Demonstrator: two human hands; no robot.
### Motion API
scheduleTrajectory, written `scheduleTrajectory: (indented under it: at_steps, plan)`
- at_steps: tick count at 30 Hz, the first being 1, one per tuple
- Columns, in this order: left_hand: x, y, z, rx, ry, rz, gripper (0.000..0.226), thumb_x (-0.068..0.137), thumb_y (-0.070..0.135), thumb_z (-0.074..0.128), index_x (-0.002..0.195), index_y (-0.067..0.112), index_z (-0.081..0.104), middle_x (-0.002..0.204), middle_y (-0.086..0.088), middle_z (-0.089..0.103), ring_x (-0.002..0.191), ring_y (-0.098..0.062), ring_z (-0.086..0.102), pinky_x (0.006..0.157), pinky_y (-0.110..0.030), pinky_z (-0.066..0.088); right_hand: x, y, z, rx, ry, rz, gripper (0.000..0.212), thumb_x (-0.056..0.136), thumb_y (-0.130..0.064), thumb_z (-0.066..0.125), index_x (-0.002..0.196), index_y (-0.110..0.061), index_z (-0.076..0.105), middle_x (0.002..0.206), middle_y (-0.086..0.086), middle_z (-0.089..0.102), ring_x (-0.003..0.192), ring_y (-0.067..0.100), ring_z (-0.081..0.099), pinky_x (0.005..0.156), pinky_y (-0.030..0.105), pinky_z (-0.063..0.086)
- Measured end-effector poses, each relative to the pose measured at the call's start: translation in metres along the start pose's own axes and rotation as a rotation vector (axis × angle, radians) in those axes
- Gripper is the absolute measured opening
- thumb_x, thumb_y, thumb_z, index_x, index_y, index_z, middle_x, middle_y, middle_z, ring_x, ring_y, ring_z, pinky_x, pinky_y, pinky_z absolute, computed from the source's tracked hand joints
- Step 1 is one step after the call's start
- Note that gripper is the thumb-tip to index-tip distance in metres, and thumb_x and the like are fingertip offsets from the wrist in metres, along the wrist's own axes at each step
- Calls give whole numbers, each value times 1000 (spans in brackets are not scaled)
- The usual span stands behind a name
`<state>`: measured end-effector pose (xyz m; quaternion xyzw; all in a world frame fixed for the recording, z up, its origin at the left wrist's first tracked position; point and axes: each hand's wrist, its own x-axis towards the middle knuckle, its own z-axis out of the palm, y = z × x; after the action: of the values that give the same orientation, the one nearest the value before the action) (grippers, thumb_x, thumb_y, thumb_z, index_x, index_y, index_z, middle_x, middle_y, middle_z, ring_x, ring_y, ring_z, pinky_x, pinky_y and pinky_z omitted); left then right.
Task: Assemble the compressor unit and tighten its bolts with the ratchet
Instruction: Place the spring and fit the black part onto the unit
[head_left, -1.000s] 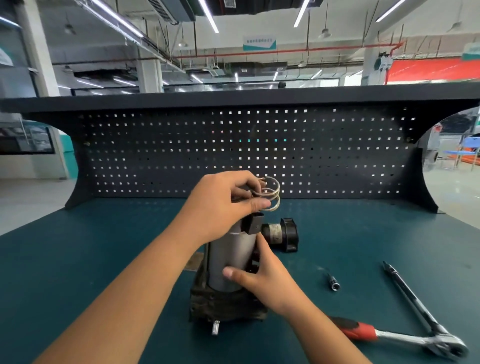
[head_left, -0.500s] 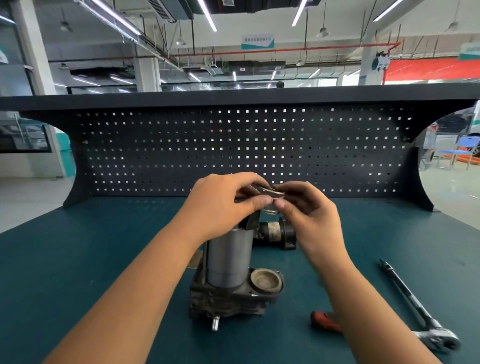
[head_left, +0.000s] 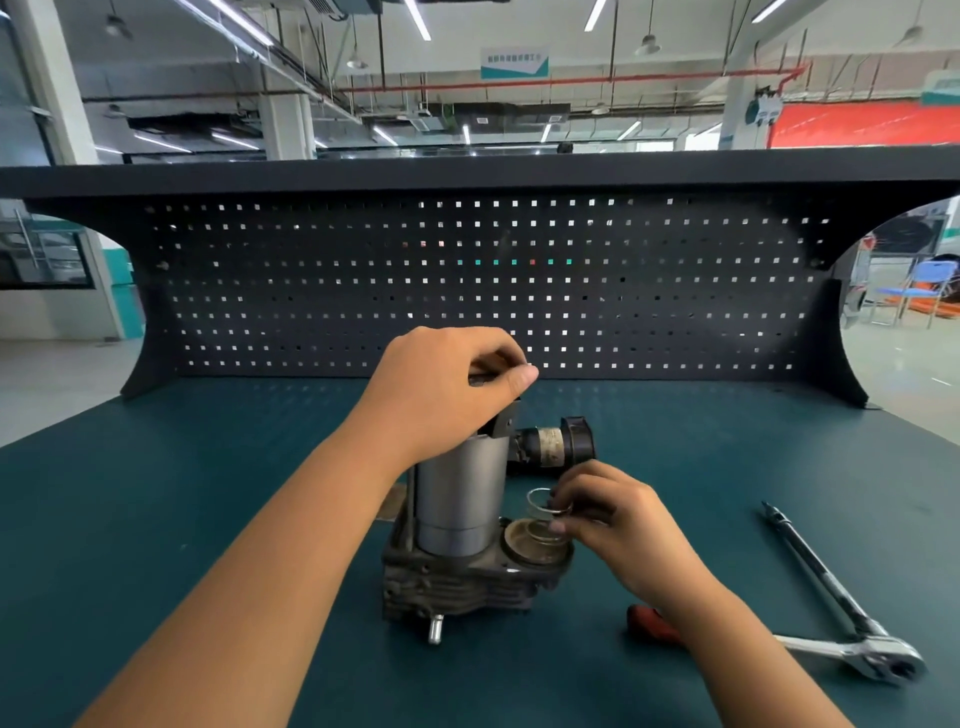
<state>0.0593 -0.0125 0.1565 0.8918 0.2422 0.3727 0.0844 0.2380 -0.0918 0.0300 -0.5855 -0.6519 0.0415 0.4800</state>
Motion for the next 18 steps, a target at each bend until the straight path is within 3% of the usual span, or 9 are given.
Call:
scheduleTrajectory:
  at_steps: [5, 8, 13, 16, 18]
  plan:
    - [0, 0, 0, 61, 26, -14, 17, 86, 45, 58, 83, 33, 69, 78, 22, 67, 78, 6, 60, 69, -6, 40, 0, -3, 3, 47, -26, -23, 12, 73, 3, 76, 76, -3, 66, 92, -4, 61, 84, 5, 60, 79, 18, 50]
    - [0, 0, 0, 60, 32, -15, 13, 87, 41, 59, 83, 33, 68, 78, 21, 68, 78, 5, 60, 67, -3, 37, -1, -5, 5, 52, -32, -19, 14, 73, 1, 76, 75, -8, 65, 93, -4, 61, 85, 8, 60, 79, 22, 51]
    - [1, -1, 2, 80, 32, -25, 12, 90, 33, 58, 82, 32, 67, 77, 18, 67, 77, 2, 60, 63, -6, 35, -1, -1, 5, -132, -86, -74, 10, 77, -6, 75, 81, -8, 65, 95, -10, 55, 90, 8, 56, 81, 12, 41]
    - [1, -2, 2, 83, 43, -20, 13, 90, 33, 58, 80, 31, 67, 76, 17, 68, 76, 2, 60, 62, -6, 35, -3, 1, 6, -110, -121, -51, 10, 78, -6, 74, 83, -9, 66, 98, -11, 55, 91, 10, 57, 83, 20, 46]
    - [2, -3, 2, 87, 47, -17, 12, 90, 33, 58, 81, 30, 67, 76, 16, 68, 76, 2, 59, 61, -5, 34, -3, 2, 5, -44, -131, -17, 18, 76, -12, 77, 89, -18, 66, 104, -14, 54, 95, 5, 58, 85, 20, 46]
